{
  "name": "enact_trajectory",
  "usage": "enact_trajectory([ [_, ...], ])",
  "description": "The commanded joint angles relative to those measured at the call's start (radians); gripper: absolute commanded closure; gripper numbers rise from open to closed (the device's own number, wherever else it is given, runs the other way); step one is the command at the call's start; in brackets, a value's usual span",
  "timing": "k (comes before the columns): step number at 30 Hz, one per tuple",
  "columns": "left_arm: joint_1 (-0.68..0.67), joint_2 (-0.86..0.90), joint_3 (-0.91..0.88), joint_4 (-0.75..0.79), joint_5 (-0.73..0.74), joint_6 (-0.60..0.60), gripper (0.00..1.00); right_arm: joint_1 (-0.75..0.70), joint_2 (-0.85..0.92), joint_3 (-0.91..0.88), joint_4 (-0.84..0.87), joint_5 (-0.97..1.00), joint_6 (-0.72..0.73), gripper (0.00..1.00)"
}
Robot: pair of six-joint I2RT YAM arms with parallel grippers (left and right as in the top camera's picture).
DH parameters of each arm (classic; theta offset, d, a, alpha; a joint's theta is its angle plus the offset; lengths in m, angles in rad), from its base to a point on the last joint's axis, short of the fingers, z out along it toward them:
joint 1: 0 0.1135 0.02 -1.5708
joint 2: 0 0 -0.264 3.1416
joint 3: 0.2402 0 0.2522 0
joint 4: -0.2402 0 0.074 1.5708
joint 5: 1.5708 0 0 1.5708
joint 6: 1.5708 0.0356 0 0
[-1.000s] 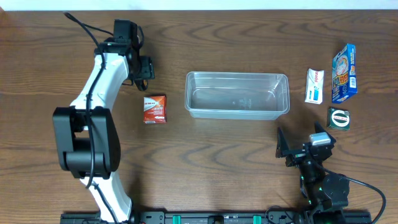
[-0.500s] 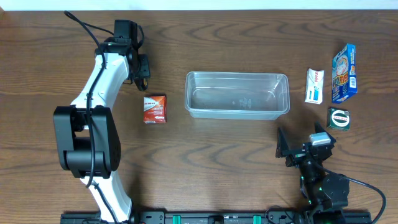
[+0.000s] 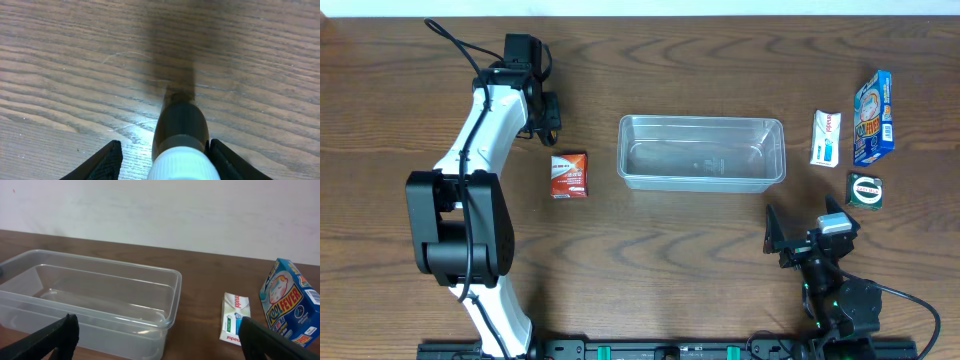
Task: Pack container
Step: 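Lower the left gripper and close it around the bottle's cap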
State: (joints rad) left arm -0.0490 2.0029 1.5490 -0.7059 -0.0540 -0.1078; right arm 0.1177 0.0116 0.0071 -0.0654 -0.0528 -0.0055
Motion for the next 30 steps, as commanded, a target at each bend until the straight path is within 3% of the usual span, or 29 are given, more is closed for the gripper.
enact_trajectory([
  [1,-0.003,-0.03,0.003,0.008,0.045,-0.002,0.44,-0.019,-0.006,-0.002,-0.003,-0.004,-0.01,0.01],
  [30,-0.002,0.013,0.003,0.024,0.045,-0.002,0.46,-0.019,-0.006,-0.002,-0.003,-0.004,-0.01,0.01],
])
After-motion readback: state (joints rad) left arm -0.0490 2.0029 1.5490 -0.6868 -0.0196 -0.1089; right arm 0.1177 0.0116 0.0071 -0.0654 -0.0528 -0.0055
